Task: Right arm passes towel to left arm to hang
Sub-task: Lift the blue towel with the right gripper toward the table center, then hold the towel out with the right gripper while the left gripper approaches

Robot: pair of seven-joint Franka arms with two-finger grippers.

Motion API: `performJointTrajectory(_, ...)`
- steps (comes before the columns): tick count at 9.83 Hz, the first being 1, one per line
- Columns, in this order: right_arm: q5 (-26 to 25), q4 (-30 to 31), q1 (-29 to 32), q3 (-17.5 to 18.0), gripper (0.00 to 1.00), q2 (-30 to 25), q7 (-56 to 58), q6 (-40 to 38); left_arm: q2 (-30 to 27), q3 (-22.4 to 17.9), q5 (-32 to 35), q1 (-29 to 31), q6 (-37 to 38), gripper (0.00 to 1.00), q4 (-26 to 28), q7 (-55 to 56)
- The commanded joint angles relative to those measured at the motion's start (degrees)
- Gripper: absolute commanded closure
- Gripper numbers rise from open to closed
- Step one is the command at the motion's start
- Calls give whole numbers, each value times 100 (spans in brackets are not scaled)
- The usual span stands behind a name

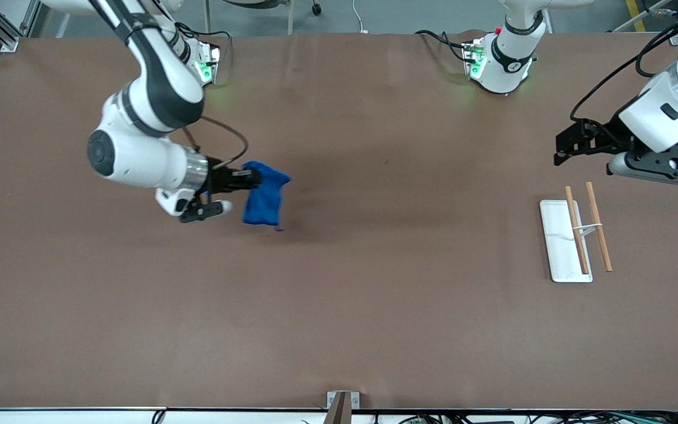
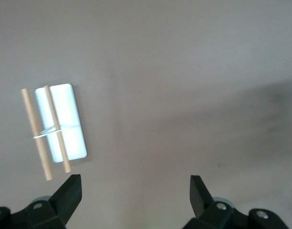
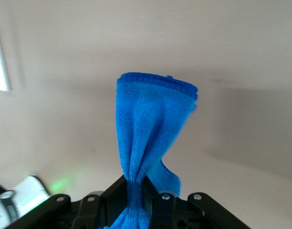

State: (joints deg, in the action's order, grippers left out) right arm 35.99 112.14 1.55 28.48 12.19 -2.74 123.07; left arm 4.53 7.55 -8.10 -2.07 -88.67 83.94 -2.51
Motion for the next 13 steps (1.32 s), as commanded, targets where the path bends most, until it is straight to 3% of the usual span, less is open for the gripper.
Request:
performJointTrajectory(1, 1203, -61, 91, 761, 100, 142, 27, 681, 39, 19, -968, 75, 52, 0, 262, -434)
performJointTrajectory(3, 2329, -437, 73, 1184, 100, 327, 28, 710, 31, 10, -1788, 57, 69, 0, 613, -383)
performJointTrajectory(5, 3436, -806, 30, 1483, 100, 520, 54, 719, -162, 28, -2612, 48, 69, 0, 1411, -687)
performJointTrajectory(7, 4351, -1001, -154, 1520, 100, 556, 342, 797, -260, 27, -3466, 48, 61, 0, 2098, -1014)
performJointTrajectory(10, 6161, -1002, -348, 1520, 100, 722, 1860, 780, -260, 19, -4653, 57, 61, 0, 3038, -1654)
performJointTrajectory(13, 6920, -1010, -454, 1529, 100, 785, 2373, 780, -435, 1, -5778, 57, 61, 0, 4005, -2111)
